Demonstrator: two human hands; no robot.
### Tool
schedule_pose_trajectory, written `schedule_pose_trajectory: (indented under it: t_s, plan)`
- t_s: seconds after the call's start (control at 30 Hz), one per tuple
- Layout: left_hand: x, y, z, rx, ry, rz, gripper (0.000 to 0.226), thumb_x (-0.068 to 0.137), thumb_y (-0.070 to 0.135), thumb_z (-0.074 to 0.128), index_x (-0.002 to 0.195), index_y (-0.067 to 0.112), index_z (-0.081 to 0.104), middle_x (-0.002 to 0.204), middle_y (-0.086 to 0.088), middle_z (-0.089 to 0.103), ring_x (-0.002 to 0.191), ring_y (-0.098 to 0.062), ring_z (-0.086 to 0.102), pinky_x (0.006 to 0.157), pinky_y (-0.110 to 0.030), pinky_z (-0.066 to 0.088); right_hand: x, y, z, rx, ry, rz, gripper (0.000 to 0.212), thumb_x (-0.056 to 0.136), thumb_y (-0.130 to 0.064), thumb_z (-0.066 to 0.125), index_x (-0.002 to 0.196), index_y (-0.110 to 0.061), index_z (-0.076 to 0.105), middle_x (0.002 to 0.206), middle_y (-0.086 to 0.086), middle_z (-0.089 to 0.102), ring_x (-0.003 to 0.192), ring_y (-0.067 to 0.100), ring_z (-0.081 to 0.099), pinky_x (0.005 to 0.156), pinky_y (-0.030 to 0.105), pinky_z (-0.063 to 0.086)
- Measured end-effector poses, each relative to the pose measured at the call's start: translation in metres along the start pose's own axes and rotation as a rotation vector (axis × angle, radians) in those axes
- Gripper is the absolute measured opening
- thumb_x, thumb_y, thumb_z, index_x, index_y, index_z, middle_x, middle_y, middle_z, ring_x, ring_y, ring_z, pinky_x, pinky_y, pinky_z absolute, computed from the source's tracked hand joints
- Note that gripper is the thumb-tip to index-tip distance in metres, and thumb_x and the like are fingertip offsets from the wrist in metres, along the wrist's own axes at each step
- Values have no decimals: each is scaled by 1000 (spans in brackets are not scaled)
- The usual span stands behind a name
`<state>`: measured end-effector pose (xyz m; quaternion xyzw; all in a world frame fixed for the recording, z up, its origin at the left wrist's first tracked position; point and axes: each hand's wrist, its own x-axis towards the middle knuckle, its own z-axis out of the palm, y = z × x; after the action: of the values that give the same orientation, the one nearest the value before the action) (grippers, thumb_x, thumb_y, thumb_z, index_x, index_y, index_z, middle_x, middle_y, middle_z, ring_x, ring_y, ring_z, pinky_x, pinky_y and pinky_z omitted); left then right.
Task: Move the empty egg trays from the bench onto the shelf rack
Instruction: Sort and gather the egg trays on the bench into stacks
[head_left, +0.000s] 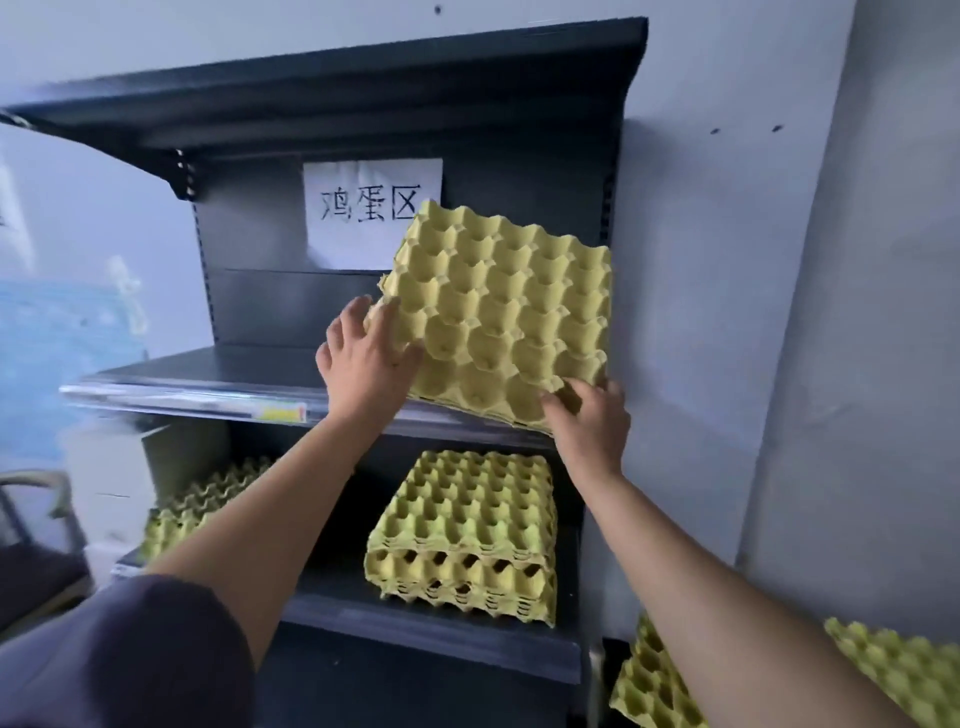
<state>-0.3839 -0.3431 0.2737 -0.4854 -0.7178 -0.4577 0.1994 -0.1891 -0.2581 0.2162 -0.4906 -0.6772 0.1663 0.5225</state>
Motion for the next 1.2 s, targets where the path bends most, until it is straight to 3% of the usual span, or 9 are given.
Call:
schedule_pose_trajectory:
  t_s: [0.1,0.2,0.3,0.5,0.6,0.7,0.9,1.07,1.2]
  plan:
    - [13,-52,-11,256,-40,368,52,85,43,57,134,32,46,143,-3,35,132,-29,29,107,-46,17,10,-50,60,-1,-34,-7,37,83,-42,62,111,-18,68,130,15,45,112,41,47,94,40,41]
    - [28,-98,-18,504,-182,520,52,87,41,54,136,37,38,144,3,32,134,-24,25,108,-46,14,15,-93,113,-24,-77,-32,34,82,-42,61,105,-19,70,124,14,48,105,40,49,86,37,40]
    - [51,-148,-23,621,-134,486,52,90,31,55,137,40,34,146,6,31,133,-24,28,106,-46,20,17,-129,165,-52,-123,-72,34,81,-44,61,103,-19,71,120,12,50,102,38,50,78,33,36]
    - [107,-235,-31,654,-156,407,44,71,16,79,110,31,65,123,8,58,120,-23,50,84,-41,47,32,-181,254,-90,-248,-83,41,87,-47,50,111,-18,65,128,14,44,110,38,46,76,35,33]
    - [138,-279,-29,574,-133,306,42,87,18,62,128,28,55,139,10,46,133,-17,35,96,-39,38,41,-199,293,-136,-375,-233,54,90,-59,39,118,-17,58,129,16,42,115,37,43,94,40,34]
    - [164,-320,-32,553,-118,236,45,89,19,59,132,32,51,142,12,44,131,-17,39,99,-35,33,49,-210,330,-229,-516,-369,61,90,-63,38,129,-18,49,132,17,39,119,39,41,99,41,33]
    - [189,-386,-14,407,-370,67,43,88,7,57,129,16,53,140,1,48,127,-24,43,99,-37,39,51,-224,393,-517,-645,-463,53,95,-59,29,113,-16,55,117,11,55,102,32,55,75,39,43]
    - [190,-403,-5,394,-444,44,33,96,40,40,123,26,52,135,5,49,127,-23,37,92,-39,34,53,-228,415,-609,-649,-473,54,96,-59,25,101,-17,59,115,10,55,101,32,55,81,42,42]
    - [195,-414,-6,416,-448,49,34,99,42,29,110,20,53,131,5,50,125,-24,36,97,-41,31,44,-230,426,-569,-621,-457,53,95,-59,25,107,-17,55,119,10,51,96,32,56,72,38,46]
